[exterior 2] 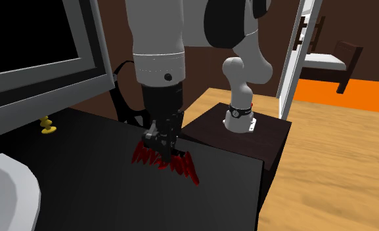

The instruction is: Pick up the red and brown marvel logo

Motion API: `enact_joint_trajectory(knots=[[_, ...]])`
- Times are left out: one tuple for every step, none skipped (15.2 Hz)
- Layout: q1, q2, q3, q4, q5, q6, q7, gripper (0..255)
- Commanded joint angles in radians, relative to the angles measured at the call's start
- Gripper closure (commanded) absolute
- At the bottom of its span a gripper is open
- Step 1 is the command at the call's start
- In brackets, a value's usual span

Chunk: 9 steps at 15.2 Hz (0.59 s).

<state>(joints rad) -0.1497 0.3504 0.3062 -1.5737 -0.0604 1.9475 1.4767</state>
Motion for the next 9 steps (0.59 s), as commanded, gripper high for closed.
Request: enact_joint_trajectory(knots=[[0.000,0.001,0.000,0.000,0.000,0.000,0.000,255],[0.000,0.000,0.000,-0.001,0.000,0.000,0.001,255],[0.001,-0.002,0.001,0.010,0.001,-0.013,0.000,255],[0.001,-0.004,0.001,0.020,0.002,-0.025,0.000,255],[0.001,-0.006,0.001,0.031,0.002,-0.038,0.000,255],[0.001,-0.007,0.002,0.042,0.003,-0.051,0.000,255],[0.002,-0.009,0.002,0.054,0.003,-0.064,0.000,255],[0.002,-0.010,0.003,0.066,0.004,-0.076,0.000,255],[0.002,-0.011,0.003,0.078,0.004,-0.089,0.000,255]])
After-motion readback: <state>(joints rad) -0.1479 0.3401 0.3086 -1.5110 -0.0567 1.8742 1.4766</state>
